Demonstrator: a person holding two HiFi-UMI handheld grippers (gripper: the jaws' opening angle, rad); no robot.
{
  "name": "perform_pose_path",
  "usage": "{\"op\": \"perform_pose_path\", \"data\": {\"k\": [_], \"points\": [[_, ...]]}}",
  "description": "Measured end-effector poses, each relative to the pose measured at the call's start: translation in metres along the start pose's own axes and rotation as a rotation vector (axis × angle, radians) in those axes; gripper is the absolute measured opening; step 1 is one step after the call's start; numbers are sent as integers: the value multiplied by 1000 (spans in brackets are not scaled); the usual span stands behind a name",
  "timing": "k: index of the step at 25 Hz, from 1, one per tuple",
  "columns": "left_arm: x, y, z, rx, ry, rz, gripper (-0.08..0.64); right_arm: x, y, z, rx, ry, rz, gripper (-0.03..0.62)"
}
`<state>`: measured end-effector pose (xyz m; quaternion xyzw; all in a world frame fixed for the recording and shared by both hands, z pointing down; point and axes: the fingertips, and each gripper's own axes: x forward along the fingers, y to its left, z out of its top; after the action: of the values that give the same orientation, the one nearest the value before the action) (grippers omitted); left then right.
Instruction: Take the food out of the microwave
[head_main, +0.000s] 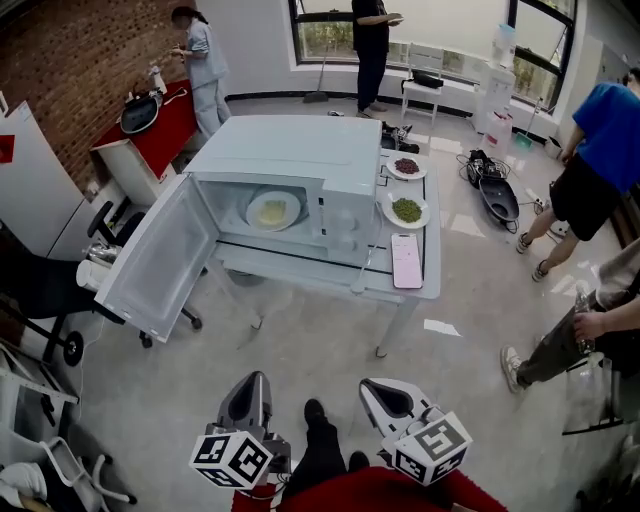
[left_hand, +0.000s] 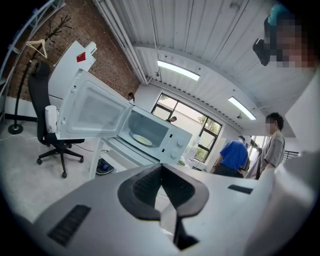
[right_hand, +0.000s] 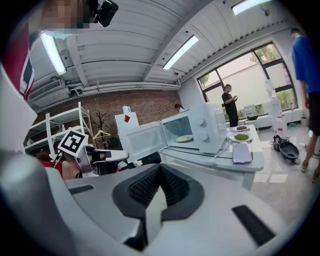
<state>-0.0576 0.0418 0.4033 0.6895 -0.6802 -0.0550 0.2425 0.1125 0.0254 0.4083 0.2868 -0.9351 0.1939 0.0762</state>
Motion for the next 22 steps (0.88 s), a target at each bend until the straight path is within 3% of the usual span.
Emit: {"op": "perform_pose_path", "data": {"k": [11, 22], "points": [[70, 60, 42, -1, 49, -16, 9, 101, -6, 30, 15, 29, -7, 11], [122, 84, 60, 33, 83, -62, 12, 165, -17, 50, 3, 32, -25, 11]]}}
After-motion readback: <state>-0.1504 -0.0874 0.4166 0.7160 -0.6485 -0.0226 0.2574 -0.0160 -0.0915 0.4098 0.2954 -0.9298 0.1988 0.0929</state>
